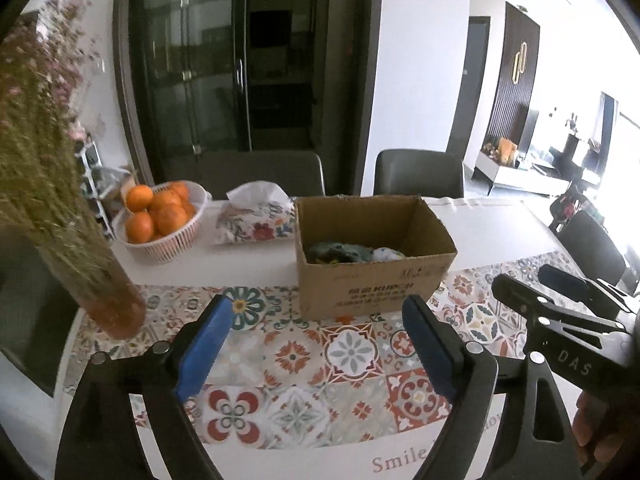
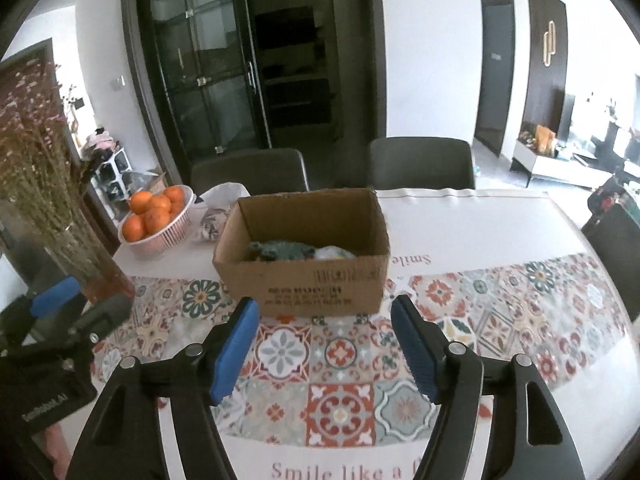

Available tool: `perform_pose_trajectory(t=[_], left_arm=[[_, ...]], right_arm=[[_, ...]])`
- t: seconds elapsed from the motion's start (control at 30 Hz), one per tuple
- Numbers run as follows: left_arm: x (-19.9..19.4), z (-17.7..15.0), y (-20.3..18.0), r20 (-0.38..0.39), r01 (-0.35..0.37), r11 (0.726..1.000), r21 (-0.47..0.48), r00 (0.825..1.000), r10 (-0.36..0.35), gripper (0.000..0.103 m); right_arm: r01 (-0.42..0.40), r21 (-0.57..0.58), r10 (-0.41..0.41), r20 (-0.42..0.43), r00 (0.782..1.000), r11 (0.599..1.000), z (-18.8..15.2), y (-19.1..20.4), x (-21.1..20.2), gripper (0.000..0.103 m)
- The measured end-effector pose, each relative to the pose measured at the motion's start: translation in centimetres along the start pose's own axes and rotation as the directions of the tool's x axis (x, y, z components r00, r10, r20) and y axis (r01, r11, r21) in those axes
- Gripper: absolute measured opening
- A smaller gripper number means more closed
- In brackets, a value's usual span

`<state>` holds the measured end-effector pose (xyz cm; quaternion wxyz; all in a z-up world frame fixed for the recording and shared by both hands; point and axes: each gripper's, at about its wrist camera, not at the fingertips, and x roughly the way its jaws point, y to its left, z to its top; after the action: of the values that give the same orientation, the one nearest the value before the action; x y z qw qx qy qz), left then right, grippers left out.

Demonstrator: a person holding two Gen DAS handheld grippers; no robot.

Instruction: Organize soft objects

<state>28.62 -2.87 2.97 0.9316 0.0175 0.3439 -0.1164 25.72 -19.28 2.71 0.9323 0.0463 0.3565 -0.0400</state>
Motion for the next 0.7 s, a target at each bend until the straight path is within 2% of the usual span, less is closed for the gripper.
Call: perform_pose_trajectory(t=[0.23,0.43,0.7], left_arm=[[-4.4,-2.1,-0.2,0.078,-0.019,0.999,0.031,0.997,0.016,0.099],[-7.6,-4.0,-0.8,0.141,-0.047,0.998,0.046,0.989,0.04,0.103],[-12.2,-7.2,-2.1,0.184,-0.071,0.997,0.027,0.981,0.065,0.103]], right_arm=[[0.015,0.014,-0.016,0.048,0.999,1.0,-3.1,0.3,-4.4,0.075],[0.067,-0.003,-0.067,0.1,0.993,0.998,-5.0,0.1,-7.9,0.08],[0.069,-0.022,-0.065,0.131,0.989,0.997,-8.0,-0.7,-12.6,0.084]])
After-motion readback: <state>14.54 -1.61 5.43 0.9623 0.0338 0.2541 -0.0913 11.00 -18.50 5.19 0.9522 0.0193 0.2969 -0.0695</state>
